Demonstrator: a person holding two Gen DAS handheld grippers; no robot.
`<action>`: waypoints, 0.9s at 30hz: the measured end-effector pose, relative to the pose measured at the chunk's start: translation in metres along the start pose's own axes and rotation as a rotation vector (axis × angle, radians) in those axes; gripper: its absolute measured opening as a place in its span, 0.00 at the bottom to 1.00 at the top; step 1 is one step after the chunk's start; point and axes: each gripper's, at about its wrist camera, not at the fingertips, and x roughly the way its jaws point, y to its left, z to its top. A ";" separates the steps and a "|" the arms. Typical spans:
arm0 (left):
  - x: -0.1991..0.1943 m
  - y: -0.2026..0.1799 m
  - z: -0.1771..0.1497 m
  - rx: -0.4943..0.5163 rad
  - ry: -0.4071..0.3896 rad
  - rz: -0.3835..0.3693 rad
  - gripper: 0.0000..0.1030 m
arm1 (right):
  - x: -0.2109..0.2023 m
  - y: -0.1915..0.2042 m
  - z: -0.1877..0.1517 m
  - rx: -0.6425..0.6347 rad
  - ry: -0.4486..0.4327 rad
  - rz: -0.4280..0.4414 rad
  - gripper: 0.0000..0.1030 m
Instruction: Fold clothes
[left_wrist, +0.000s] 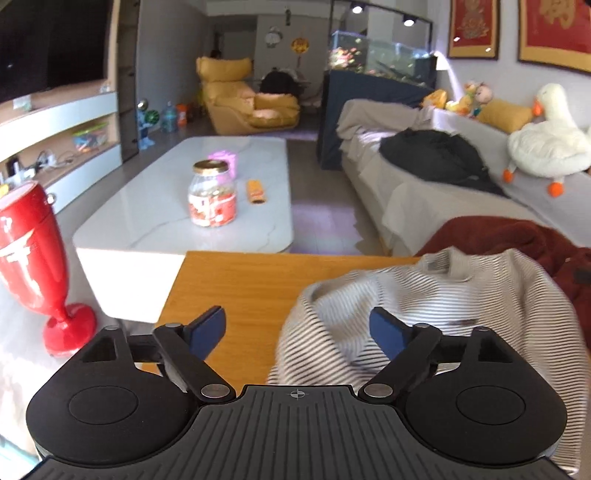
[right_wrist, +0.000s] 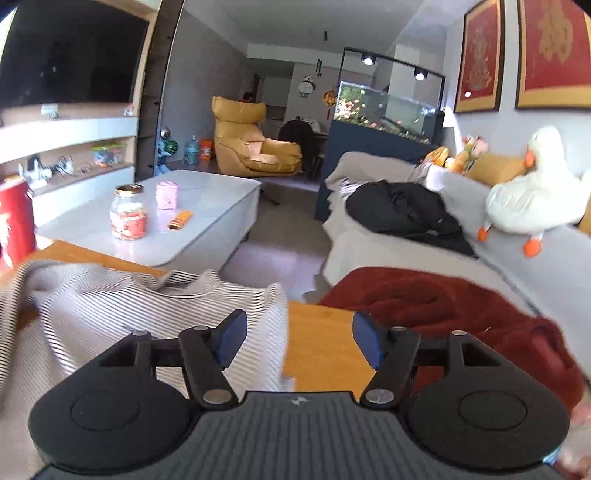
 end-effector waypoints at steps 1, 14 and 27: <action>-0.007 -0.008 -0.003 0.008 -0.022 -0.052 0.96 | -0.009 0.005 -0.005 0.007 0.012 0.055 0.70; 0.041 -0.085 -0.077 0.135 0.166 -0.299 1.00 | -0.057 0.091 -0.088 -0.327 0.210 0.228 0.12; -0.005 -0.068 -0.105 0.195 0.228 -0.378 1.00 | -0.096 -0.067 0.096 0.096 -0.259 -0.171 0.09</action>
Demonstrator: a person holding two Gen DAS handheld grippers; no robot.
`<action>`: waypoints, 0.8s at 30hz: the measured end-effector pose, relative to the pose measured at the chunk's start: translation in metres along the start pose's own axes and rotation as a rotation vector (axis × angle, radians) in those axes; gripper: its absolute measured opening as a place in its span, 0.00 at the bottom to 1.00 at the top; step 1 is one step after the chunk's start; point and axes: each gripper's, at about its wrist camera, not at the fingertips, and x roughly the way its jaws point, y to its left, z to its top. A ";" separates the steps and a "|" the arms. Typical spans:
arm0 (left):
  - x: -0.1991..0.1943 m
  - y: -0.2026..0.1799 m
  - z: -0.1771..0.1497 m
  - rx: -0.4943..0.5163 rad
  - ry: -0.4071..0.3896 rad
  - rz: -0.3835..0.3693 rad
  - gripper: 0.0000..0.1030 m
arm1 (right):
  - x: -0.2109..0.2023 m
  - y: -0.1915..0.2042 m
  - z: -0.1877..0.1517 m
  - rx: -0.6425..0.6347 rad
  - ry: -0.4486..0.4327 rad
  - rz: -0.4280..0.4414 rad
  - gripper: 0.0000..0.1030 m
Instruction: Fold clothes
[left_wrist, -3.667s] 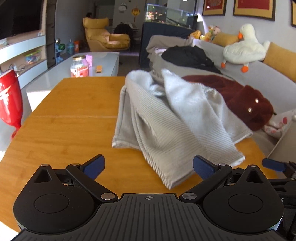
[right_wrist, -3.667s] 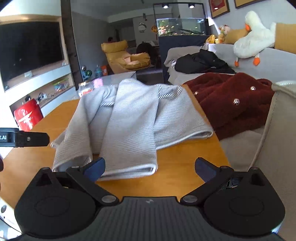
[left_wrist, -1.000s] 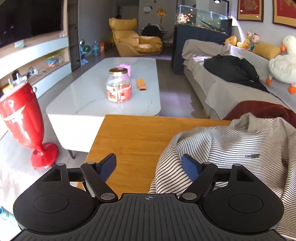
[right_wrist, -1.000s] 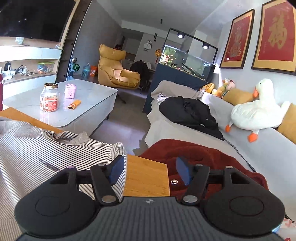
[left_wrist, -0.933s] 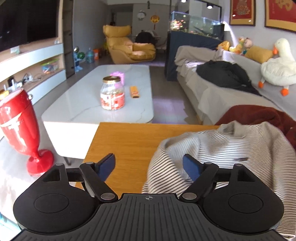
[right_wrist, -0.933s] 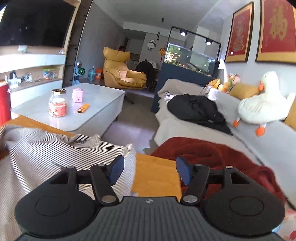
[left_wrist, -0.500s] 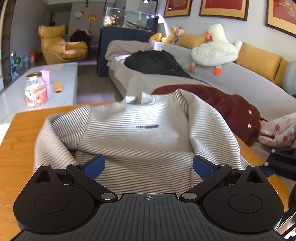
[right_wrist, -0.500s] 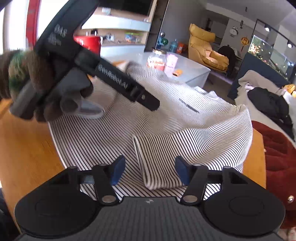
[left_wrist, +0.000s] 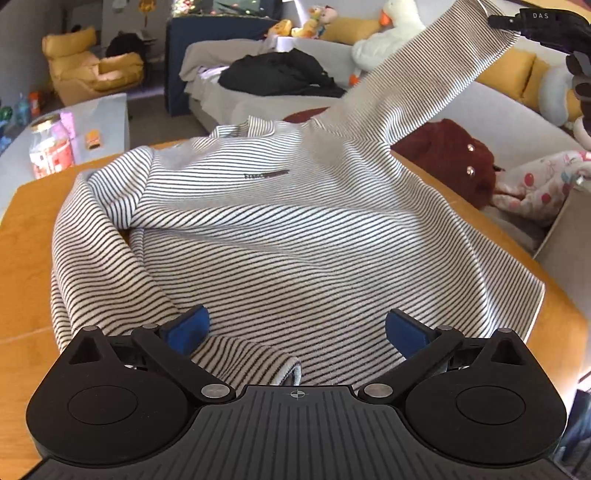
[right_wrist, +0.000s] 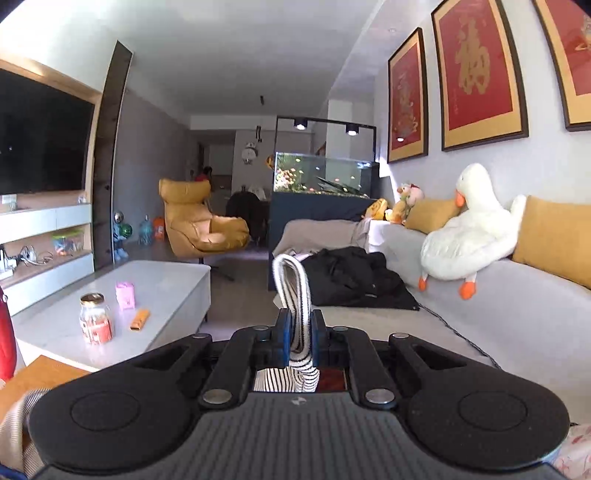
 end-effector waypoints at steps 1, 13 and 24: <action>-0.008 0.005 0.002 -0.031 -0.015 -0.012 1.00 | 0.006 0.008 0.008 -0.006 -0.010 0.036 0.06; -0.062 0.058 0.025 -0.176 -0.115 0.190 1.00 | 0.082 0.155 0.023 -0.069 0.028 0.426 0.00; -0.039 0.061 0.041 -0.245 -0.138 0.030 1.00 | 0.100 0.113 -0.124 0.084 0.381 0.434 0.54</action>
